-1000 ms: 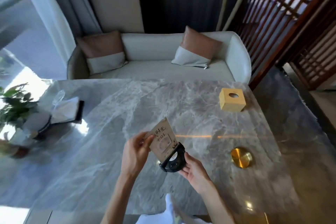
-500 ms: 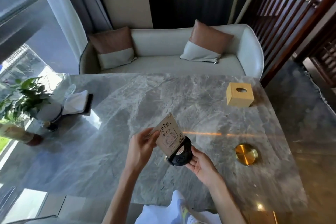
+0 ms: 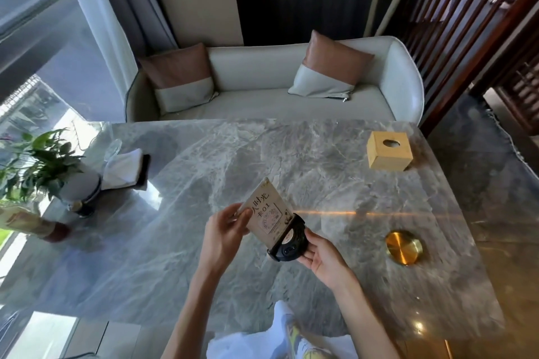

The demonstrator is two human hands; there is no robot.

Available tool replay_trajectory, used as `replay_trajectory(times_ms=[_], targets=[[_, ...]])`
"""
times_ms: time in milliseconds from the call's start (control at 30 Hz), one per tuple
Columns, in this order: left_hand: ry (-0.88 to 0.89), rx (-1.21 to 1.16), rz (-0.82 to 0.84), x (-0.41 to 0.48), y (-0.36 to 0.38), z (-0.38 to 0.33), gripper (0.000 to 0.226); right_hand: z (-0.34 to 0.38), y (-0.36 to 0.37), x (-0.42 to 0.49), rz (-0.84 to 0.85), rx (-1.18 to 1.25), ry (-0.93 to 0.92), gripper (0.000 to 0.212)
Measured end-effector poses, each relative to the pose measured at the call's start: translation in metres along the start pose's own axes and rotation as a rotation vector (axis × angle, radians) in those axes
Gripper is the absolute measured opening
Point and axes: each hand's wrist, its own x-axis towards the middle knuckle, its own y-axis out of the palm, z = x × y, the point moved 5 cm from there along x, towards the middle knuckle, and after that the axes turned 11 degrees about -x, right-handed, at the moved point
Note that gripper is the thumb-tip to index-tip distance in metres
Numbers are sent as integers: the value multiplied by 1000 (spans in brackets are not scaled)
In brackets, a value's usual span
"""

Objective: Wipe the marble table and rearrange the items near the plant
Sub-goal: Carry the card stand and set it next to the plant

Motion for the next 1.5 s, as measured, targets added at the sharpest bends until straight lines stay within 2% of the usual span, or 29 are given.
replay_trajectory(times_ms=[333, 467, 600, 667, 700, 767, 867, 967, 1100, 1233, 1400, 1500], targets=[[-37, -11, 23, 40, -97, 18, 16, -20, 96, 41, -56, -21, 49, 17], [-36, -41, 39, 67, -175, 25, 16, -39, 175, 63, -65, -14, 42, 16], [-39, 61, 50, 85, -267, 34, 26, -79, 261, 88, -63, -5, 84, 16], [-44, 111, 53, 94, -317, 47, 12, -101, 307, 103, -46, -16, 104, 16], [-48, 157, 49, 98, -342, 55, 12, -111, 331, 110, -41, -26, 119, 16], [-75, 209, 35, 103, -389, 74, 21, -133, 376, 121, -43, -68, 159, 18], [-113, 237, -43, 108, -443, 96, 21, -167, 423, 150, -69, -138, 239, 15], [-111, 290, -119, 115, -491, 110, 22, -193, 467, 182, -122, -355, 336, 6], [-121, 278, -246, 126, -535, 131, 20, -208, 525, 224, -99, -428, 356, 19], [-138, 136, -320, 143, -555, 142, 23, -211, 561, 269, -93, -396, 292, 45], [-129, 96, -267, 159, -559, 149, 26, -211, 582, 293, -149, -412, 319, 61], [-106, 171, -234, 156, -557, 154, 25, -216, 584, 295, -155, -432, 330, 63]])
